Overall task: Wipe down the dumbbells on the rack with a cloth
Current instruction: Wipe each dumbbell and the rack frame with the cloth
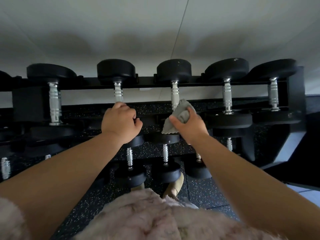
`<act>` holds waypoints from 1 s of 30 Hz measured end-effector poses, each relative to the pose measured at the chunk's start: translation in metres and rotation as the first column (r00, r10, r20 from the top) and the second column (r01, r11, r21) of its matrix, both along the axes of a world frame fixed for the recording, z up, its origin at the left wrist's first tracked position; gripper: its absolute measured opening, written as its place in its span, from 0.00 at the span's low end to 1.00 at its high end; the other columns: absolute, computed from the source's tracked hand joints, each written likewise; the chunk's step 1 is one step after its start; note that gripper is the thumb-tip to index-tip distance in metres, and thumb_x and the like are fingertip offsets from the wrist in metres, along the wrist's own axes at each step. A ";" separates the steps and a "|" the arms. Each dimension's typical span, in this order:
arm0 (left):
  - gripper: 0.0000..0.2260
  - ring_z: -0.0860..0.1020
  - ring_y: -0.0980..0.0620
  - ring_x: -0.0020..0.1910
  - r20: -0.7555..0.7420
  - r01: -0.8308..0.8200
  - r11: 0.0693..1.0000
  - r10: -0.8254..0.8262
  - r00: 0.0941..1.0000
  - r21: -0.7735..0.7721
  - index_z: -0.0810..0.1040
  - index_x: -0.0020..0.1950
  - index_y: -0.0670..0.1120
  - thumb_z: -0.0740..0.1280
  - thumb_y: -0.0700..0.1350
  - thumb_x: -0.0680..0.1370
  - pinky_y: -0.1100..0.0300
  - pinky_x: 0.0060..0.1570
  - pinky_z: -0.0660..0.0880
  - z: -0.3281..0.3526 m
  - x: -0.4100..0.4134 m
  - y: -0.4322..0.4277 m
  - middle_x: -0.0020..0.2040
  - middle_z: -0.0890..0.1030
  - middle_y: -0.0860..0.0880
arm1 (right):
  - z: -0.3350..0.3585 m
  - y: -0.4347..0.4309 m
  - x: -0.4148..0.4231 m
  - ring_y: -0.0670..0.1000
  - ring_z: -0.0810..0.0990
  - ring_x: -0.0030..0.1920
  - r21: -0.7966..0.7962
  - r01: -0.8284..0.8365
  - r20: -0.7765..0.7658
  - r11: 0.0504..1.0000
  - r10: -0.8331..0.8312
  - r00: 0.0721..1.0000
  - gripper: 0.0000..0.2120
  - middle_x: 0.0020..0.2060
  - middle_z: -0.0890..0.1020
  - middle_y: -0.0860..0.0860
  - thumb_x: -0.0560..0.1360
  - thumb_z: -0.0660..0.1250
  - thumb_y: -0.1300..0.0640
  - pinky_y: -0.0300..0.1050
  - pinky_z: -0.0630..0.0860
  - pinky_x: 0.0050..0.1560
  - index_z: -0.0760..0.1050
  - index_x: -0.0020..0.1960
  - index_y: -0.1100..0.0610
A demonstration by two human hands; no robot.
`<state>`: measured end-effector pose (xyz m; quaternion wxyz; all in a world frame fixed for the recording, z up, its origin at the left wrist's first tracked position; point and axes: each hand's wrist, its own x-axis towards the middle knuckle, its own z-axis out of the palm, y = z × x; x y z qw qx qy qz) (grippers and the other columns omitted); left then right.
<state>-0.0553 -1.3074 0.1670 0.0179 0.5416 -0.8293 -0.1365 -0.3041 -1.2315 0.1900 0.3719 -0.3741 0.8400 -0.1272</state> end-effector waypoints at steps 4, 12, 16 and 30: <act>0.12 0.75 0.50 0.62 -0.002 0.003 1.000 -0.002 1.000 0.007 0.83 0.44 0.52 0.65 0.57 0.76 0.51 0.49 0.72 0.001 0.001 -0.001 0.42 0.81 0.57 | 0.002 0.008 0.019 0.57 0.74 0.68 -0.006 -0.096 -0.198 0.995 0.093 0.976 0.37 0.70 0.69 0.54 0.77 0.60 0.30 0.57 0.80 0.62 0.56 0.79 0.48; 0.11 0.75 0.50 0.63 -0.011 0.002 1.000 -0.002 1.000 0.017 0.81 0.42 0.53 0.65 0.57 0.77 0.50 0.52 0.74 0.004 0.001 -0.001 0.41 0.80 0.58 | -0.010 0.025 0.034 0.65 0.47 0.82 0.128 -0.614 -0.577 0.779 0.562 0.593 0.38 0.80 0.53 0.65 0.82 0.57 0.36 0.61 0.49 0.82 0.52 0.81 0.60; 0.12 0.73 0.51 0.67 0.031 0.005 0.999 -0.006 0.999 0.041 0.81 0.44 0.55 0.62 0.58 0.78 0.50 0.55 0.73 0.002 -0.001 -0.003 0.45 0.81 0.59 | -0.005 -0.022 0.029 0.59 0.47 0.83 0.129 -0.467 -0.430 0.875 0.473 0.769 0.44 0.82 0.50 0.60 0.81 0.54 0.32 0.57 0.56 0.81 0.44 0.82 0.61; 0.08 0.77 0.47 0.64 -0.033 -0.009 1.000 0.008 0.999 -0.028 0.82 0.41 0.50 0.70 0.54 0.74 0.48 0.52 0.76 -0.008 0.002 -0.003 0.41 0.82 0.55 | -0.018 -0.093 -0.018 0.53 0.81 0.54 0.189 -0.253 0.143 0.949 0.229 0.963 0.28 0.58 0.80 0.55 0.78 0.71 0.46 0.50 0.79 0.53 0.61 0.68 0.59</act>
